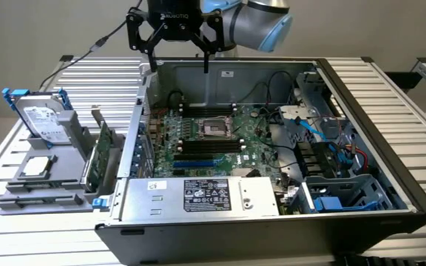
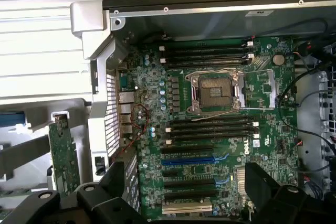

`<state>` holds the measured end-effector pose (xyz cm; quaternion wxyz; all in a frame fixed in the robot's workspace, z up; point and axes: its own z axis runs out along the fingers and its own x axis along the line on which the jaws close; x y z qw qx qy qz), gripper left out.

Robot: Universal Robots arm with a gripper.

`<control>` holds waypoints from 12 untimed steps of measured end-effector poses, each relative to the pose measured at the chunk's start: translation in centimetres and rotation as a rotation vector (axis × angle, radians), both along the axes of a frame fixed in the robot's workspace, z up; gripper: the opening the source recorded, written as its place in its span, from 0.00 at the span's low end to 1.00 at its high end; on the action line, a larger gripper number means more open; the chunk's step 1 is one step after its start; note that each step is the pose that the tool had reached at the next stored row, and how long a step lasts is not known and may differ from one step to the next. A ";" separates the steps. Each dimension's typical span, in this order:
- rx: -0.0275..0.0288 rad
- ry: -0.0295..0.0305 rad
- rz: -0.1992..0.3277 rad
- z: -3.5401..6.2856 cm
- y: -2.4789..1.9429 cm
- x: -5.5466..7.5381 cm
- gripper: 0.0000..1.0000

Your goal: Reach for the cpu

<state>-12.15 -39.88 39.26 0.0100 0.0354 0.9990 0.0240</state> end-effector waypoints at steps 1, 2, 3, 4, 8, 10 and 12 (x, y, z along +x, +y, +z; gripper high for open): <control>0.0004 0.0028 0.000 -0.01 0.00 -0.2 0.99; 0.0004 0.0058 0.000 -0.01 0.01 -0.5 0.99; 0.0004 0.0088 0.000 -0.02 0.03 -0.8 0.99; 0.0004 0.0119 0.000 -0.04 0.04 -1.2 0.99; 0.0003 0.0181 0.000 -0.14 0.09 -3.1 0.99; 0.0003 0.0182 0.000 -0.19 0.12 -4.0 0.99; 0.0003 0.0182 0.000 -0.23 0.16 -4.9 0.99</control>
